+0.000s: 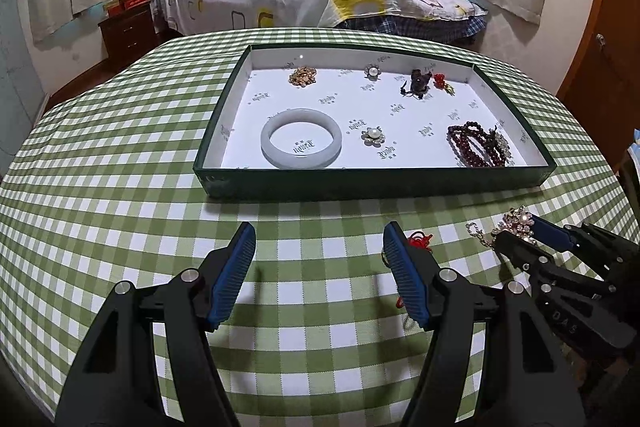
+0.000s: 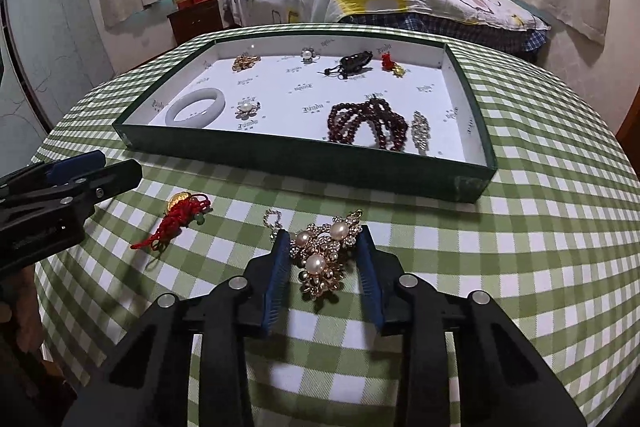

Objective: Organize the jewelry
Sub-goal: 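Grasp the red tassel knot with the left tool while the right tool grasps the pearl brooch chain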

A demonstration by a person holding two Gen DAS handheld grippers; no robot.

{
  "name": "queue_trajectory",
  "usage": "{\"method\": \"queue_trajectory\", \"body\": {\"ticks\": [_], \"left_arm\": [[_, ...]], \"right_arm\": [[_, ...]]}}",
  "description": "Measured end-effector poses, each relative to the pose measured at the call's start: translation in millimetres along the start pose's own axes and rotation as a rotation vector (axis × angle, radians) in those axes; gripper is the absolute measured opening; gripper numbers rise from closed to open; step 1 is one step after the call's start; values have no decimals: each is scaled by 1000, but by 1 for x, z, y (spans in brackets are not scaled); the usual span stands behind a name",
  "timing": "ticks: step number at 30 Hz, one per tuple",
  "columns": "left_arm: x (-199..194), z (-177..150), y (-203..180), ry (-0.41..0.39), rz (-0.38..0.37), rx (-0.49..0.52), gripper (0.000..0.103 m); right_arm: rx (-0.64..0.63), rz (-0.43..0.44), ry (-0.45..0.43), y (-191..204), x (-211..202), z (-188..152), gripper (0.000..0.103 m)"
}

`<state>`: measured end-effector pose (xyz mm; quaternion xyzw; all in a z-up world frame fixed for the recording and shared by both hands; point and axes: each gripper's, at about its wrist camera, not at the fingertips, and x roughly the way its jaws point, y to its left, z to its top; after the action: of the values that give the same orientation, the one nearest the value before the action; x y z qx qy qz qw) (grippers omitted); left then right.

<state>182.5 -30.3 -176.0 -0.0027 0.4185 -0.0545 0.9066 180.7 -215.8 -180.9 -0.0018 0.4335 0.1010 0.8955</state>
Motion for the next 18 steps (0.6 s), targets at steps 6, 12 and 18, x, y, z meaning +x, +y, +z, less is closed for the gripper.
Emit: {"method": "queue_trajectory", "body": {"ticks": [6,12,18], "left_arm": [[2,-2,-10,8,-15,19,65],[3,-4,-24,15,-41,46,65],[9,-8,-38,37,-60,79,62]], "right_arm": [[14,-24,-8,-11,-8,-4,33],[39,-50,-18,-26,-18,-7,31],[57,-63,-24,-38,-21,-7,19]]}}
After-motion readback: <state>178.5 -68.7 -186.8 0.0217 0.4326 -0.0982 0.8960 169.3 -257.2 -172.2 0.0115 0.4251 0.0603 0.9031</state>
